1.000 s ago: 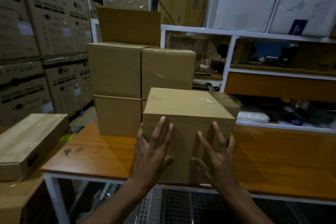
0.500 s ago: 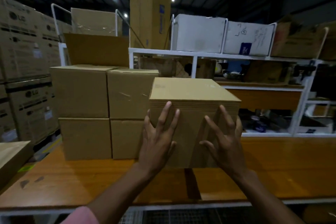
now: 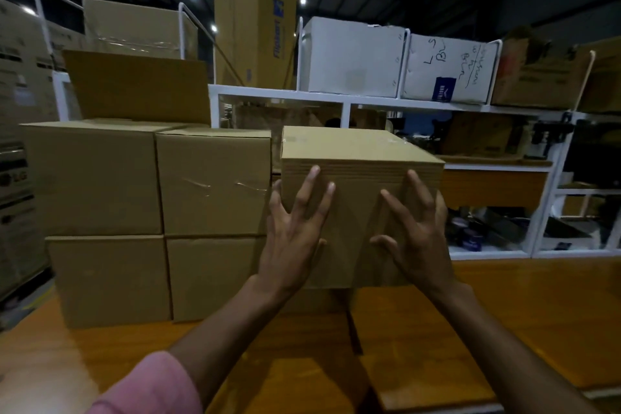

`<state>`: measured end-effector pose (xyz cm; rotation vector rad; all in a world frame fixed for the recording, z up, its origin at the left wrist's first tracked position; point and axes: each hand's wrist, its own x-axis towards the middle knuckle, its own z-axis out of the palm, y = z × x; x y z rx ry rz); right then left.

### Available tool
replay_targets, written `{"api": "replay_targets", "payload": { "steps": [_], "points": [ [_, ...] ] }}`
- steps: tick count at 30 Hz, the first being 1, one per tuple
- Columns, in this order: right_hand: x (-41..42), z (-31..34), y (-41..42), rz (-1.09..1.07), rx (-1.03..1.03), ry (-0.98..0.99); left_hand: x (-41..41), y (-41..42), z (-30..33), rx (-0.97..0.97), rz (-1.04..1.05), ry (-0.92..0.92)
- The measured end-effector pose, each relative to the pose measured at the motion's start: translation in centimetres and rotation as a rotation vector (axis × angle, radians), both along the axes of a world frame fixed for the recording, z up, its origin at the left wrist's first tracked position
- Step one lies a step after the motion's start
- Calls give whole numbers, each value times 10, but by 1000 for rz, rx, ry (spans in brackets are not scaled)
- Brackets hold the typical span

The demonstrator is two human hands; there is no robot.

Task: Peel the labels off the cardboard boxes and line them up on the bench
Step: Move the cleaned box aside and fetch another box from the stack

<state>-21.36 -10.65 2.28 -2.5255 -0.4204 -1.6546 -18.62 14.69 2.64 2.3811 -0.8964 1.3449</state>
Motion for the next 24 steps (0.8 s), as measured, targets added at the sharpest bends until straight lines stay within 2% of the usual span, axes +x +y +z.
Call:
{"api": "replay_targets", "payload": {
  "steps": [15,24],
  "points": [
    [149,2,-2,52,26,78,140,-2,-4,-48,49,50],
    [197,-2,-9,74,35,69,184,6,-28,-69,193,60]
  ]
}}
